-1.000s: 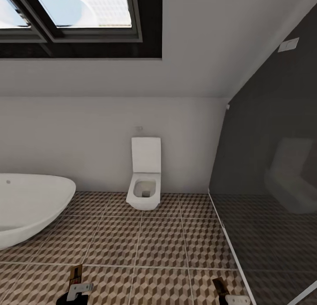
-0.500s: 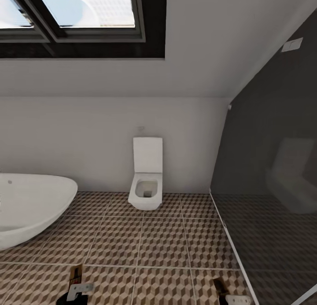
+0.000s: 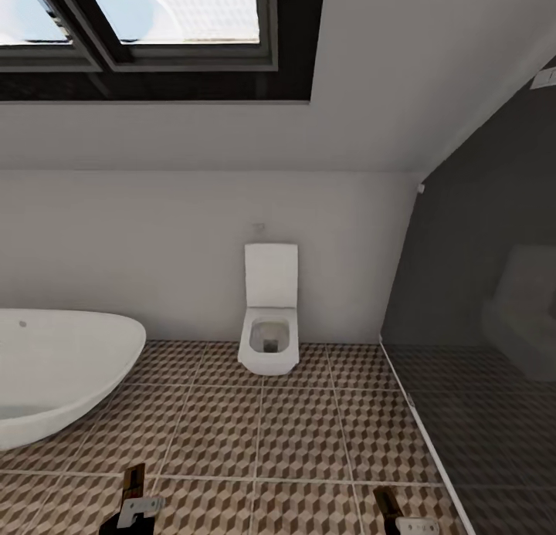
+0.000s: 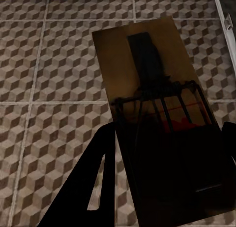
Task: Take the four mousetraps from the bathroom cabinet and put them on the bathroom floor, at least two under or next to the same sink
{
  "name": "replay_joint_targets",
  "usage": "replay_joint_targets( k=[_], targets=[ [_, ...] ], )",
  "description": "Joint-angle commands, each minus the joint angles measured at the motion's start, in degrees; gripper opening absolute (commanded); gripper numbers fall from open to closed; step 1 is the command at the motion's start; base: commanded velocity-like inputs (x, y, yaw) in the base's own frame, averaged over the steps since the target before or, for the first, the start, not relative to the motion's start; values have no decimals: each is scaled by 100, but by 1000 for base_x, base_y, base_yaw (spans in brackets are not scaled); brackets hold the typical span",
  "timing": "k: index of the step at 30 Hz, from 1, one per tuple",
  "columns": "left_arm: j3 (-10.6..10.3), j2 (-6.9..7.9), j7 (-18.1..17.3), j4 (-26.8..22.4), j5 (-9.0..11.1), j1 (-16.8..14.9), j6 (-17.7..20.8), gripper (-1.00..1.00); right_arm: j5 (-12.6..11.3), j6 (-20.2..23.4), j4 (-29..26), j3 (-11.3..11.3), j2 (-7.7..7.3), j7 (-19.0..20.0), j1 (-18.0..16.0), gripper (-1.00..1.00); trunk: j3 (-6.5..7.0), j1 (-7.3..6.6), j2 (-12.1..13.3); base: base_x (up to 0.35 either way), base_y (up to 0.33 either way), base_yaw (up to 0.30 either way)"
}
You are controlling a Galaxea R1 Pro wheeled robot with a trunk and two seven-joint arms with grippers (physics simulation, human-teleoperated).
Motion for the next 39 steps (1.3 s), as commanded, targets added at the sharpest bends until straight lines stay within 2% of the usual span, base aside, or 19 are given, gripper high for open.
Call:
replay_joint_targets(
  k=[1,8,39],
  targets=[
    [-46,-1,30,4,-8,-4,-10,-100,-53,-22,4,16,-3,9,-5,-100,-12,4,-12,55,41,0],
    [-46,-1,30,4,-16,-4,-6,-100,-53,-22,4,15,-3,9,-5,-100,-12,4,-12,105,12,0],
    [-46,-1,30,4,-16,-4,-1,-100,-53,-22,4,15,-3,9,-5,-100,-12,4,-12,326,0,0]
  ],
)
